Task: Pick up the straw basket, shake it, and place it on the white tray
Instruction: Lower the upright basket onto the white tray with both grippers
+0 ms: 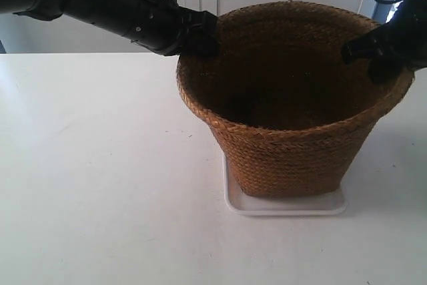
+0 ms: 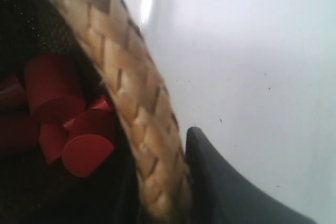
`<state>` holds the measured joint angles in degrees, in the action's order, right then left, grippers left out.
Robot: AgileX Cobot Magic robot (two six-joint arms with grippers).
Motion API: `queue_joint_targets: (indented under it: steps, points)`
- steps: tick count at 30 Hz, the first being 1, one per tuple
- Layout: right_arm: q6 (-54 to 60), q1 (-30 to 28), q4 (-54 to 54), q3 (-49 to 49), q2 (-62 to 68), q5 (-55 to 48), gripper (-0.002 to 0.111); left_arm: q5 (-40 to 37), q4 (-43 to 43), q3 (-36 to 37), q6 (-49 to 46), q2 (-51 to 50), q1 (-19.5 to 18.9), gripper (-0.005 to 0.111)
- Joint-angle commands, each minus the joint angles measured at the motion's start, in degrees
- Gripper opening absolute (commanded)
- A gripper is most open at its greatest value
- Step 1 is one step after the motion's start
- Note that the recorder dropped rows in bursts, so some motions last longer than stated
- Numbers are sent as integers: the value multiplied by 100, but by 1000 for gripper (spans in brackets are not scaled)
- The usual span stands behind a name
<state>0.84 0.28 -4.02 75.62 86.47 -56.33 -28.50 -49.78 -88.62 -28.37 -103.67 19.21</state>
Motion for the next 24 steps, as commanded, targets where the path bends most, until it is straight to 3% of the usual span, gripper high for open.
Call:
queue_joint_targets:
  steps: [1, 24]
  points:
    - [-132, -88, -377, -155, -7, 101, 0, 96, 65, -17, -207, 11, -30, 0]
    - [-672, -88, -642, -443, -7, 176, 0, 19, 109, -17, -364, 11, -30, 0]
